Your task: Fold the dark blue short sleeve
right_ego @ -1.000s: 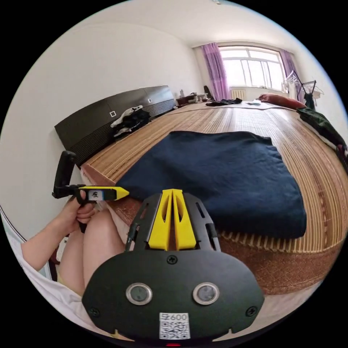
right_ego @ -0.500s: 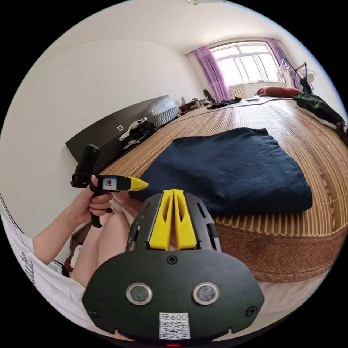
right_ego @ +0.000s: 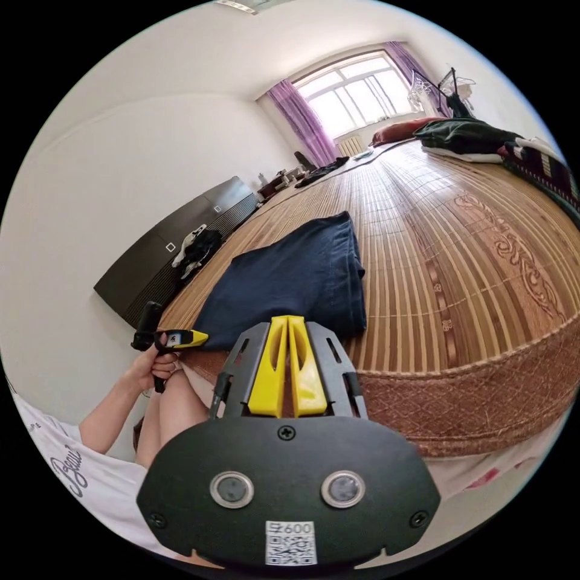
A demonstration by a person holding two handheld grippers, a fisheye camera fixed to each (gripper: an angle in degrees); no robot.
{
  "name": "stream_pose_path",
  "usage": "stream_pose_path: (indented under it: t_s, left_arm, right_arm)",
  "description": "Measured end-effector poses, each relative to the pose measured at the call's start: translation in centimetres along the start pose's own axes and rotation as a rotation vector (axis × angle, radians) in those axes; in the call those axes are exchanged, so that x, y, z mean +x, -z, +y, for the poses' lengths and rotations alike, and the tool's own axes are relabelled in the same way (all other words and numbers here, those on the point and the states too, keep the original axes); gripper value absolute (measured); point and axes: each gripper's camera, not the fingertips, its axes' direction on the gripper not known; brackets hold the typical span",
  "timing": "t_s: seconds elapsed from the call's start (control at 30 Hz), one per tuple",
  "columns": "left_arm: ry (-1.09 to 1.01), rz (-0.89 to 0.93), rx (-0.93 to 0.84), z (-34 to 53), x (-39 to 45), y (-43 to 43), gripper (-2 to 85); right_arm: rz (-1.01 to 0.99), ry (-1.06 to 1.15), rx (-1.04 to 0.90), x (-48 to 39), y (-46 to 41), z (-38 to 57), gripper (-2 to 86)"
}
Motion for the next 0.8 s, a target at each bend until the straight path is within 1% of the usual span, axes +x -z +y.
stream_pose_path:
  t_s: [0.07, 0.13, 0.17, 0.2, 0.23, 0.27, 0.3, 0.33, 0.37, 0.4, 0.43, 0.47, 0.5, 0.53, 0.57, 0.6, 0.67, 0.73, 0.8]
  left_arm:
    - [0.003, -0.011, 0.005, -0.1, 0.6, 0.3, 0.0]
    - [0.004, -0.017, 0.009, -0.3, 1.3, 0.6, 0.0]
    - [0.005, -0.013, 0.010, -0.4, 1.4, 0.7, 0.0]
    - [0.008, -0.003, 0.013, -0.5, 1.5, 0.9, 0.0]
    - [0.012, 0.009, 0.013, -0.6, 1.7, 1.1, 0.0]
    - [0.014, 0.014, 0.014, -0.7, 1.7, 1.2, 0.0]
    - [0.016, 0.019, 0.014, -0.8, 1.9, 1.4, 0.0]
    - [0.016, 0.019, 0.016, -0.9, 2.1, 1.5, 0.0]
    - [0.015, 0.015, 0.019, -0.9, 2.5, 1.7, 0.1]
    - [0.014, 0.009, 0.022, -1.0, 2.8, 1.9, 0.1]
    - [0.016, 0.008, 0.025, -1.1, 3.2, 2.1, 0.0]
    - [0.017, 0.009, 0.027, -1.2, 3.3, 2.2, 0.0]
    - [0.019, 0.013, 0.029, -1.3, 3.5, 2.4, 0.0]
    - [0.019, 0.015, 0.029, -1.4, 3.6, 2.5, 0.0]
    - [0.021, 0.016, 0.029, -1.5, 3.9, 2.7, 0.0]
    - [0.021, 0.018, 0.031, -1.7, 4.1, 2.9, 0.0]
    - [0.021, 0.017, 0.033, -1.9, 4.6, 3.3, 0.0]
    - [0.023, 0.020, 0.037, -2.1, 4.9, 3.8, 0.0]
    - [0.028, 0.017, 0.044, -2.4, 5.4, 4.4, 0.0]
  right_arm:
    - [0.023, -0.001, 0.056, -1.5, 0.1, 0.0, -0.8]
    - [0.044, 0.060, 0.133, -3.0, 0.7, -0.1, -0.8]
    - [0.138, 0.086, 0.127, -3.6, 0.3, -0.3, -0.8]
    - [0.207, 0.076, 0.104, -3.5, -0.1, -0.5, -0.8]
    - [0.294, 0.110, 0.024, -3.3, -1.5, -0.5, -0.8]
    - [0.293, 0.203, 0.014, -3.5, -2.4, -0.1, -0.8]
    - [0.293, 0.216, 0.021, -3.7, -2.5, 0.1, -0.8]
    - [0.304, 0.252, -0.018, -4.4, -2.8, -0.4, -0.8]
    - [0.348, 0.356, -0.091, -5.8, -3.4, -1.1, -0.9]
    - [0.385, 0.397, -0.125, -6.5, -3.7, -1.5, -0.9]
    - [0.462, 0.397, -0.151, -7.3, -4.0, -2.2, -0.9]
    - [0.489, 0.338, -0.105, -7.3, -3.8, -2.4, -0.9]
    - [0.463, 0.334, -0.098, -7.2, -4.1, -2.2, -0.9]
    - [0.466, 0.364, -0.145, -7.0, -5.5, -1.5, -0.9]
    - [0.486, 0.439, -0.132, -7.7, -5.9, -1.0, -0.9]
    - [0.501, 0.457, -0.158, -8.1, -6.1, -1.3, -0.9]
    - [0.623, 0.501, -0.256, -10.1, -7.3, -2.6, -0.9]
    - [0.685, 0.459, -0.257, -10.0, -7.8, -2.2, -0.9]
    - [0.691, 0.497, -0.179, -10.0, -7.9, -0.2, -0.9]
